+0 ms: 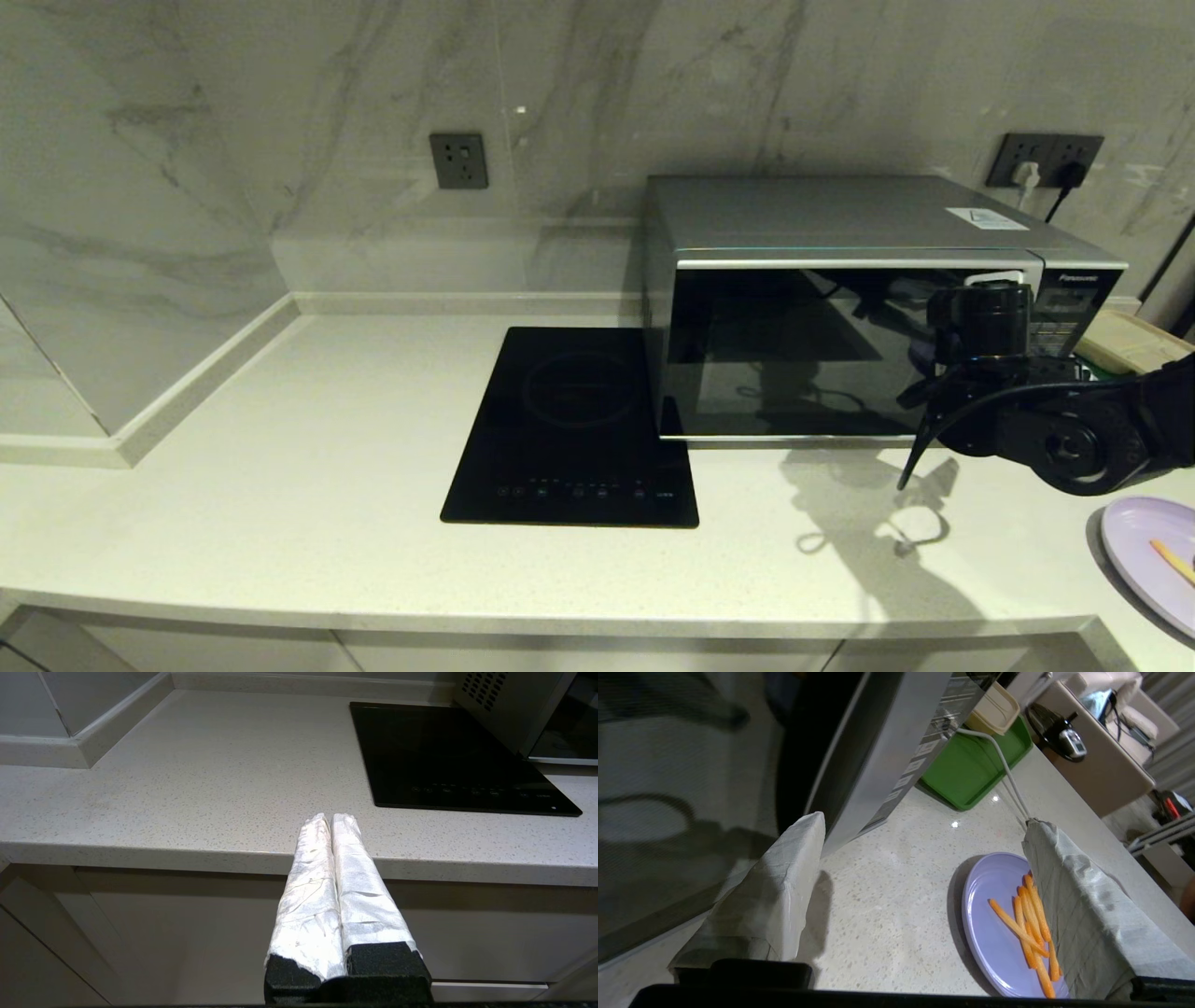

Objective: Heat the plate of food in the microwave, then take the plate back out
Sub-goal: Open the microwave oven

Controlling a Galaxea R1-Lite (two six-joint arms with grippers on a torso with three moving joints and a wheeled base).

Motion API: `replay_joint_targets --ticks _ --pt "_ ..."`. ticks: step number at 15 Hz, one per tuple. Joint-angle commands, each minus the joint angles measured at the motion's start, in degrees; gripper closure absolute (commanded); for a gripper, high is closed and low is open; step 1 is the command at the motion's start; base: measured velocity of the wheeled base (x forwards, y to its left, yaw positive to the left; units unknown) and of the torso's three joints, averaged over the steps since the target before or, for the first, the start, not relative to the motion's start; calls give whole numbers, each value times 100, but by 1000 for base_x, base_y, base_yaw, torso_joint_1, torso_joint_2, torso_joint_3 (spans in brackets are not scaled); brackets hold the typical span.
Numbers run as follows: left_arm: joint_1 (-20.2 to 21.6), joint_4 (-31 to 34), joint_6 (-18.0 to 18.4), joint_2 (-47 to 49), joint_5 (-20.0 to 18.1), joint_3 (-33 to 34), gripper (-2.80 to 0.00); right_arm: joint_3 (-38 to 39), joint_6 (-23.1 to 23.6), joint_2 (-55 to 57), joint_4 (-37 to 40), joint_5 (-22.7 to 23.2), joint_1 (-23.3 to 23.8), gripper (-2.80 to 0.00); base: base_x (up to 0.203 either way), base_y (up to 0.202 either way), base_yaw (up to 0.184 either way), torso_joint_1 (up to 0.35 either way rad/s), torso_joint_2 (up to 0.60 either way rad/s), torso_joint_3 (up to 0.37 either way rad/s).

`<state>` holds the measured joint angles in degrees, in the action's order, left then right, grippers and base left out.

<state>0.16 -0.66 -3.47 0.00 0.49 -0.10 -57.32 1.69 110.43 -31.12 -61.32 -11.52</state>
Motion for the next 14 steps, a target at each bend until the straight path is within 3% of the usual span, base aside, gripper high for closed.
replay_joint_targets --ticks 1,9,14 --pt "2 -4 -4 0 4 1 0 -110 -16 179 -33 -17 237 -280 0 0 0 0 0 0" --pt "2 -4 -4 0 4 1 0 -122 -82 128 -51 171 545 -280 0 0 0 0 0 0" --pt "2 -4 -4 0 4 1 0 -139 -428 75 -131 123 607 -280 0 0 0 0 0 0"
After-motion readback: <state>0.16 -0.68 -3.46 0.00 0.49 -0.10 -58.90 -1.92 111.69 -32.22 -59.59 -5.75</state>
